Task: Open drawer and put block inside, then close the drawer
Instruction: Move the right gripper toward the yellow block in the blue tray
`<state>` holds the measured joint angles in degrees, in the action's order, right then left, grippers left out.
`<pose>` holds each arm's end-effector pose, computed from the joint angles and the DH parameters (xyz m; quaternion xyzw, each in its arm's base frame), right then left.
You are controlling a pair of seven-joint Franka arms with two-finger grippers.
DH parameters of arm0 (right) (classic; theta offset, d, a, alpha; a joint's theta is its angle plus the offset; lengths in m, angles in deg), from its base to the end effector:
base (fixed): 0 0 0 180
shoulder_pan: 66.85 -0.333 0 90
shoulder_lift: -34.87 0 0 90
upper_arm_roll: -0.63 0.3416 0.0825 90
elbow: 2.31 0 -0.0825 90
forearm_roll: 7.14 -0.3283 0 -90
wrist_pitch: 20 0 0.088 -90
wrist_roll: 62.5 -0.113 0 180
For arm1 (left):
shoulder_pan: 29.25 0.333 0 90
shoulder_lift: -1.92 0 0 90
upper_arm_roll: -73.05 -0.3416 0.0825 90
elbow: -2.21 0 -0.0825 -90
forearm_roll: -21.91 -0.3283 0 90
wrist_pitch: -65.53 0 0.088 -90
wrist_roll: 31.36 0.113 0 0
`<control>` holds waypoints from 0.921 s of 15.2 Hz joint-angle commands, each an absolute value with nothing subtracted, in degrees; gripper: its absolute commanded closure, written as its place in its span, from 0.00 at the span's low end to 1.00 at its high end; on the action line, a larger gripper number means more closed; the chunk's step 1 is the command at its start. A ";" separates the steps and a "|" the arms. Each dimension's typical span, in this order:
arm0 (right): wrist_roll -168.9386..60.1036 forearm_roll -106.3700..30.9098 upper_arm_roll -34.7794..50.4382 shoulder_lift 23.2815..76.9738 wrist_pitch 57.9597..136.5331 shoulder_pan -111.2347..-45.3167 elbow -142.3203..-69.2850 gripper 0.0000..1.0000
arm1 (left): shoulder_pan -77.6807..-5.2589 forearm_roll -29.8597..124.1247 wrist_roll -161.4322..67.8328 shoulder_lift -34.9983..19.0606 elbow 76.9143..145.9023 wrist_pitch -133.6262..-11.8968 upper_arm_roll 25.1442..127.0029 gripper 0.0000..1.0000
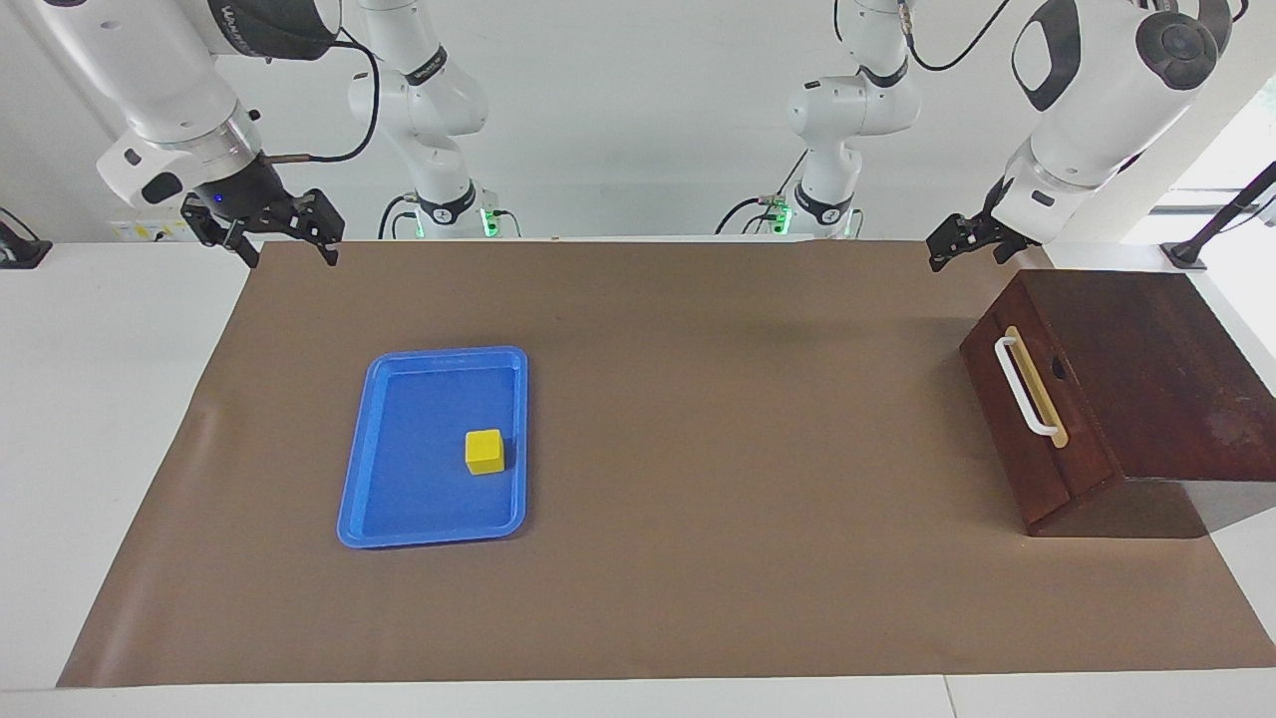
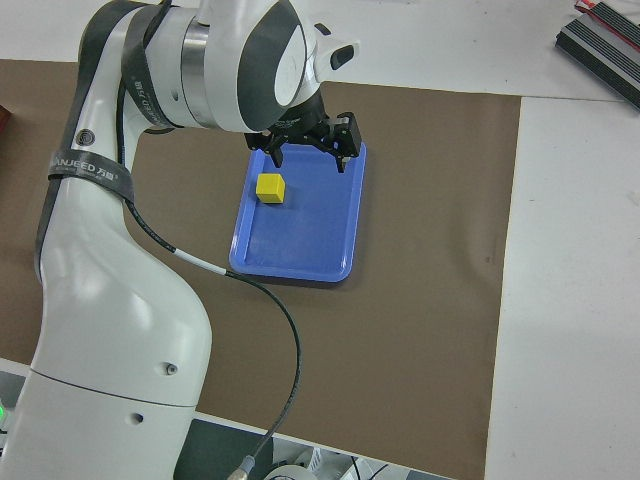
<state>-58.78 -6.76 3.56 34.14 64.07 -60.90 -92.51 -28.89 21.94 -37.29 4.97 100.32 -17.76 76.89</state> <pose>0.4819 -0.0260 0.6404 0.9989 0.0059 -0.0472 0.0009 0.4607 -0.0290 0.6031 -0.9945 -0.0215 0.1021 0.0099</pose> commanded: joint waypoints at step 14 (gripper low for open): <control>-70.83 -11.78 3.44 33.20 67.09 -59.03 -97.05 0.00 | -29.60 22.35 -38.47 5.43 100.73 -22.26 76.91 0.00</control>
